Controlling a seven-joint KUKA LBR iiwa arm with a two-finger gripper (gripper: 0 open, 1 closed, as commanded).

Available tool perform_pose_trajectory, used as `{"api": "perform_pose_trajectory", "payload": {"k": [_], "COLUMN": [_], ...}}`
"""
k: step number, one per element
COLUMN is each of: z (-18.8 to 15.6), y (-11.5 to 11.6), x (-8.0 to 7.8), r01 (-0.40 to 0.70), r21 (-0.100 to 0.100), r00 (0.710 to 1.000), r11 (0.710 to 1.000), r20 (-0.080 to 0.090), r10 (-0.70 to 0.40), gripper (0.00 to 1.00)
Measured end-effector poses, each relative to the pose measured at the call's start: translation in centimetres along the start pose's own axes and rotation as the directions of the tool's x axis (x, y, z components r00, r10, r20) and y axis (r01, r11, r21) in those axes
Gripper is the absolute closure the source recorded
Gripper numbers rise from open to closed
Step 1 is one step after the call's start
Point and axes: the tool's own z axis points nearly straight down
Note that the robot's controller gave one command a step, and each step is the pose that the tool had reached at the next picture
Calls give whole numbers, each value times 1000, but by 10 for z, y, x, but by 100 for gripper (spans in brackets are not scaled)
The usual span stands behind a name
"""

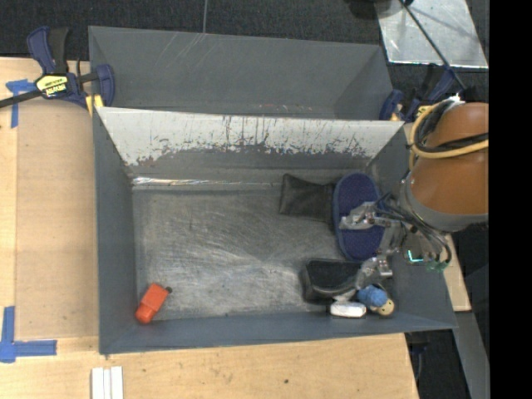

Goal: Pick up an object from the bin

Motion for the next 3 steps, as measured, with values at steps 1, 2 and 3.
{"api": "perform_pose_trajectory", "payload": {"k": [1, 2, 3], "z": [90, 89, -61], "y": [9, 9, 24], "x": [-14, -14, -19], "r01": [394, 394, 438], "r21": [8, 8, 6], "r00": [919, 919, 899], "r11": [919, 919, 899], "r20": [14, 12, 11], "r10": [-394, -394, -438], "gripper": [0, 100, 100]}}
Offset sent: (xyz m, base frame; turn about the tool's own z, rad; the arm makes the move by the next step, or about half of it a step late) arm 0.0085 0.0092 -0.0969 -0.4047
